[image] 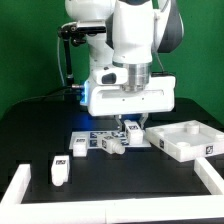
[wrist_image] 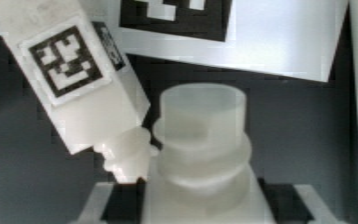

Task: Assemble one leg

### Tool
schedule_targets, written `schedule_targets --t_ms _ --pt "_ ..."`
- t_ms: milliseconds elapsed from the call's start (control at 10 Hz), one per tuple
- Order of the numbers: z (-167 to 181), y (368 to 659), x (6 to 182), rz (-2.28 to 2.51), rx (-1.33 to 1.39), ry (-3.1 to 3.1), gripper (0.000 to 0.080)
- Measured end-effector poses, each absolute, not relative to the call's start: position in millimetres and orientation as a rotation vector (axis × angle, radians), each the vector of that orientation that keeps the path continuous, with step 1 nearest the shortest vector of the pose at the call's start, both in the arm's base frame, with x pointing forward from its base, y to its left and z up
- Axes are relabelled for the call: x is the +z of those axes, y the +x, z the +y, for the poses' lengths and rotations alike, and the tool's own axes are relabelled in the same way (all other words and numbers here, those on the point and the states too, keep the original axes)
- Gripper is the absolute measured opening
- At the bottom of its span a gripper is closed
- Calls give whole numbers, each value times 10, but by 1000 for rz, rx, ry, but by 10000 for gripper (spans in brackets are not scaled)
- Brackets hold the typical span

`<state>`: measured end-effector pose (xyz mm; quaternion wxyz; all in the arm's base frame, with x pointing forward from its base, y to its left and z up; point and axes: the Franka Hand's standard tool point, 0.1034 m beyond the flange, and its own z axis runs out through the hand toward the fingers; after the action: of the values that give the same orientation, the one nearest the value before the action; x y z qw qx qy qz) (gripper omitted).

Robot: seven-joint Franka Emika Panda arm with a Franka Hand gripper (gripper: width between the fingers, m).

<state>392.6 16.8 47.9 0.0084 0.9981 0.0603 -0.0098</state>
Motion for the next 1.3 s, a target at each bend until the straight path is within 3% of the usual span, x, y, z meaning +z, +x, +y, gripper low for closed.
schedule_targets --t_ms 300,1300 --pt "112 3645 245 218 8 3086 285" --pt "252 3722 141 255 74 3072 286"
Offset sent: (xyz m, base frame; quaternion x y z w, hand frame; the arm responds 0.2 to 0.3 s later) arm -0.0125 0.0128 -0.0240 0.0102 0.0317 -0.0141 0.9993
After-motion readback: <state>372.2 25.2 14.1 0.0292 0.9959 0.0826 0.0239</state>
